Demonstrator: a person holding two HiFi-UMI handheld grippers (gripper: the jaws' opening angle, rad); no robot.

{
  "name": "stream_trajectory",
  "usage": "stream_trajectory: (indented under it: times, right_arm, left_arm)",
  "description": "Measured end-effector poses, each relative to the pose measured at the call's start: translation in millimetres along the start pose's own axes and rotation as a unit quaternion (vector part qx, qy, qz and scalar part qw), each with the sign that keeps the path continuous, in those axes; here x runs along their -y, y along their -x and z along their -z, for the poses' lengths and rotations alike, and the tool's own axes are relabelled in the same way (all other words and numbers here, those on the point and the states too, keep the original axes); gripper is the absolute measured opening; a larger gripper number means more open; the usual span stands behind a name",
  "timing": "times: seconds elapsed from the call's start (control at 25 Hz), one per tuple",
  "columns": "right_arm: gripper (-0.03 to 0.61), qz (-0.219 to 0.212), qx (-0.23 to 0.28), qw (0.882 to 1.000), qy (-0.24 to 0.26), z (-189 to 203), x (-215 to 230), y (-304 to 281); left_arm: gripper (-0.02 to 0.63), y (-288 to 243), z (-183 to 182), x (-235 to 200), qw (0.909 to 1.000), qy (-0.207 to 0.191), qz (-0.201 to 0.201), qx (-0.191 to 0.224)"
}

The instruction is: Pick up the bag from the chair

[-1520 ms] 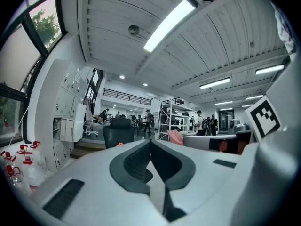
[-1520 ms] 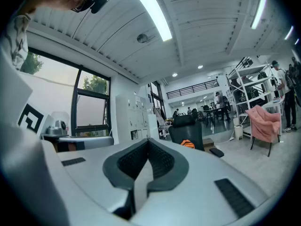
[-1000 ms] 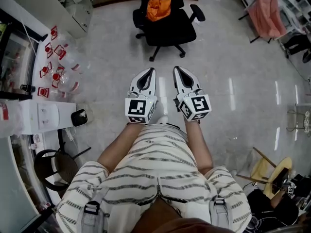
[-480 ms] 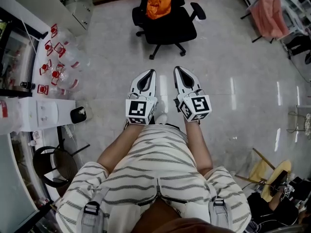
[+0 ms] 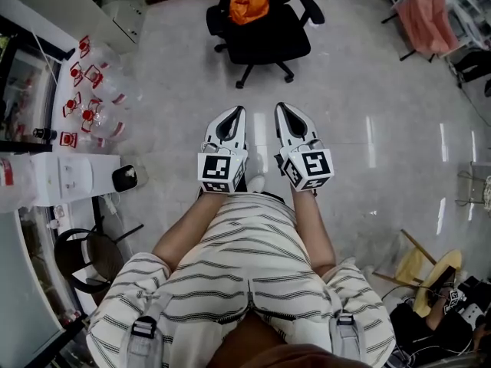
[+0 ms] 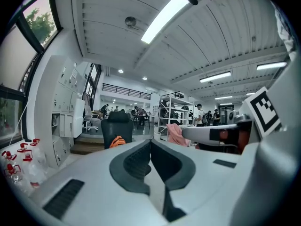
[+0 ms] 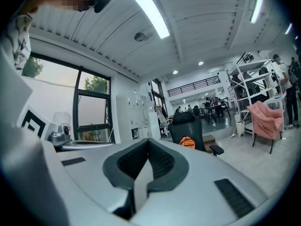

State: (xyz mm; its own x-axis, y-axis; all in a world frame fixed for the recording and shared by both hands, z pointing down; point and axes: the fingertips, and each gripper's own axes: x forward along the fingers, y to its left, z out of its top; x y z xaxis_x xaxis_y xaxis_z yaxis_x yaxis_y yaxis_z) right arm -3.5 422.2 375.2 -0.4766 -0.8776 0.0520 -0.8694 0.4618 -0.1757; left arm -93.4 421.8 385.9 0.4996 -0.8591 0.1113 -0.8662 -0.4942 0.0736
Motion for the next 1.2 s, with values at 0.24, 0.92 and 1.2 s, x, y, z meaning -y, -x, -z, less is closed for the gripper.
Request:
stream_trajectory:
  times: [0.24, 0.92, 1.2]
  right_arm:
    - [0.018, 0.009, -0.002, 1.000, 0.002, -3, 11, -9]
    - [0.018, 0.013, -0.018, 1.000, -0.005, 4, 65, -81]
    - [0.018, 0.013, -0.028, 1.000, 0.000, 3, 99, -132]
  left_arm:
    - [0.023, -16, -4, -2, 1.0000, 0.003, 0.007, 0.006]
    - [0.023, -100, 4, -37, 0.9999, 0.012, 0.003, -0.010]
    - [0.023, -157, 2, -63, 0.9998, 0.017, 0.003, -0.013]
